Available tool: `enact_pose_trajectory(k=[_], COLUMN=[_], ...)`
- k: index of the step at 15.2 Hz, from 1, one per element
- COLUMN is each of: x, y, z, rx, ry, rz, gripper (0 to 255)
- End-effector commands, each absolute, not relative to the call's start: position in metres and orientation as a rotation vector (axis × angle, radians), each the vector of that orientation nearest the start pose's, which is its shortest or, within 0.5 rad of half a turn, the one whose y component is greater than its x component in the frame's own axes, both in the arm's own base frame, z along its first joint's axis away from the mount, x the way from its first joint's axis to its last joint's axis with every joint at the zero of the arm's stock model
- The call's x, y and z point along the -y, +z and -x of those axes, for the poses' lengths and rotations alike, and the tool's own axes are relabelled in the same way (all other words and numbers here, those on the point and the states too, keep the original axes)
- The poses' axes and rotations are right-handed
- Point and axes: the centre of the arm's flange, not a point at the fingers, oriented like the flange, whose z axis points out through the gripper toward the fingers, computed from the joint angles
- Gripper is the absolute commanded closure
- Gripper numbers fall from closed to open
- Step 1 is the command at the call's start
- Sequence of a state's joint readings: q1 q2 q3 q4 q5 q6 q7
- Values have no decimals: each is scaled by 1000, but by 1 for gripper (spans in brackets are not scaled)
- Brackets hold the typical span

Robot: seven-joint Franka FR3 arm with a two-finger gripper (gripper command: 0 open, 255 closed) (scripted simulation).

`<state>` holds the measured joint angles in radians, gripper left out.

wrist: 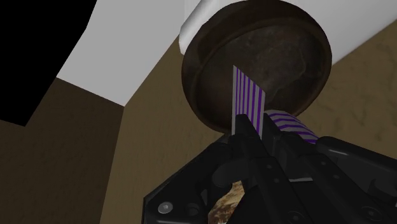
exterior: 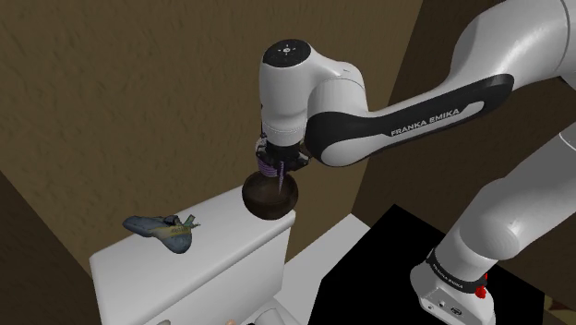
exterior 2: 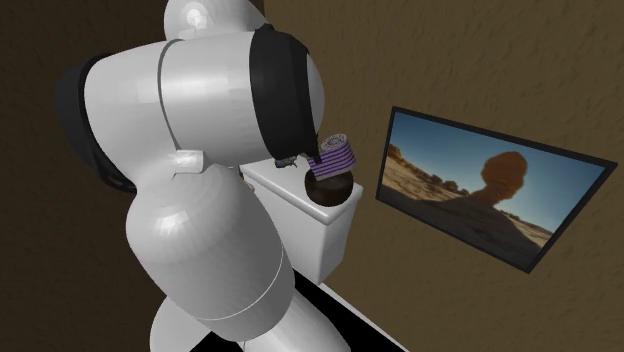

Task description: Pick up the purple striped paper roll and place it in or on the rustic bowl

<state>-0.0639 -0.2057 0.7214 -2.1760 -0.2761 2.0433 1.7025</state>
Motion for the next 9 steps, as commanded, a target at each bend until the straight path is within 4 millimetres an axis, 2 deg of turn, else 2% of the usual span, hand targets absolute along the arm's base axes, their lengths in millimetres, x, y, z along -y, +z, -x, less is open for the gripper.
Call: enact_pose_trajectory(k=[1,6,9], x=[-307,-307,-318], y=[463,463,500], z=[-402,-402,-392], rx=[-1444,-1444,-1444], ry=[-585,-585,-585], rz=[2880,2880,2880], gripper=[0,0,0])
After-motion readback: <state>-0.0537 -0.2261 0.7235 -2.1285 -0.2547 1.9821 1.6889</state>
